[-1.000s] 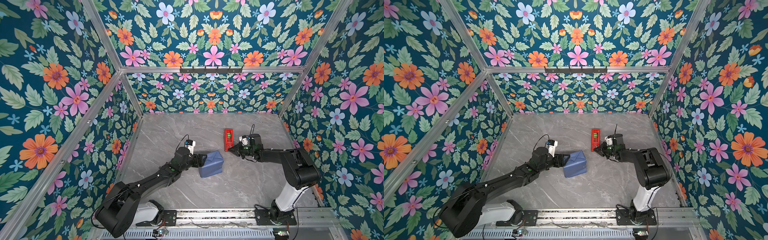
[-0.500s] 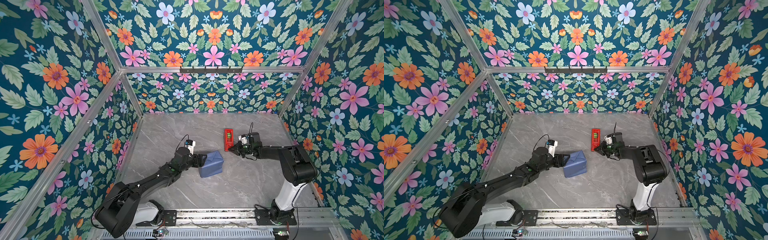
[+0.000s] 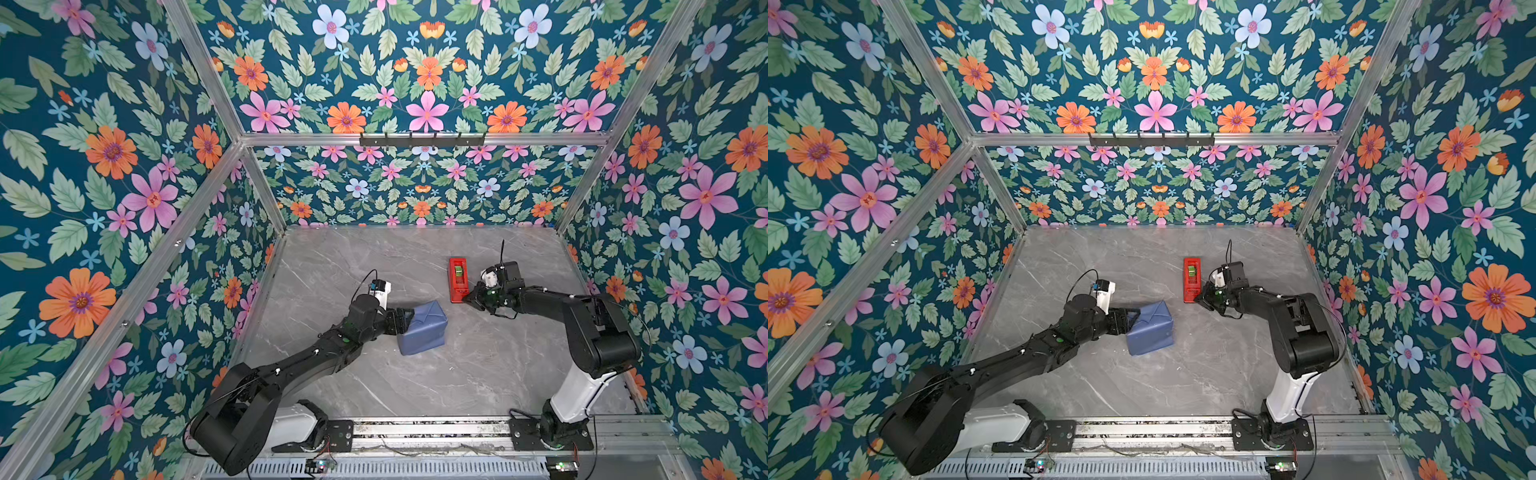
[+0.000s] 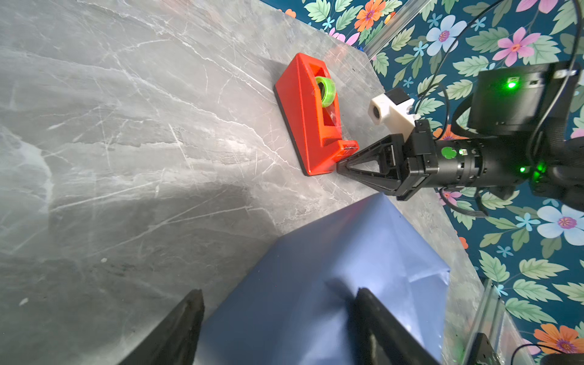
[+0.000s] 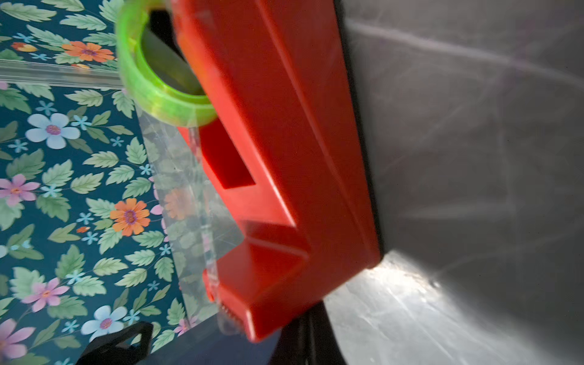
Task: Wrap the gift box in paper
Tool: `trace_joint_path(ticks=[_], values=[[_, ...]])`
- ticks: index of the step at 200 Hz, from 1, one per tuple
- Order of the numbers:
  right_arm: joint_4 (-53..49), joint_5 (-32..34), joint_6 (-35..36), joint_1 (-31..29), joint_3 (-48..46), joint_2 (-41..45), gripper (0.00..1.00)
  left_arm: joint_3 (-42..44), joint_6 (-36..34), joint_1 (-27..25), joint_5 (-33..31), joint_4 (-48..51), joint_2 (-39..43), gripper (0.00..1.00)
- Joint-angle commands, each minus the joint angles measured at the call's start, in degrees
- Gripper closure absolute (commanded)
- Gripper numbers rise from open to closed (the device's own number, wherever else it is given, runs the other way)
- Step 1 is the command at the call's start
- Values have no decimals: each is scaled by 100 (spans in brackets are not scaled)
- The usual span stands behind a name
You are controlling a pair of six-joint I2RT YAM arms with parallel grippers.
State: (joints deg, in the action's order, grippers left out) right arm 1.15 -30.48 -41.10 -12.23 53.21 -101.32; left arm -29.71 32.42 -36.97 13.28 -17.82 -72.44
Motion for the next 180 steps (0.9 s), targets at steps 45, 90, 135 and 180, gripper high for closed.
trace_joint_path(ticks=[45,90,135,180], values=[[-1000,929,643,-61,275,-112,100,62,-210,-12,-36,833,-68,23],[-1392,1352,877,-56,471,-197,100,58,-187,-12,-19,781,-111,24],[-1461,1199,1073,-31,342,200,100,45,-209,-12,-9,806,-138,23],[-1626,62,1508,23,-417,1797,100,44,-223,-12,17,790,-180,23]])
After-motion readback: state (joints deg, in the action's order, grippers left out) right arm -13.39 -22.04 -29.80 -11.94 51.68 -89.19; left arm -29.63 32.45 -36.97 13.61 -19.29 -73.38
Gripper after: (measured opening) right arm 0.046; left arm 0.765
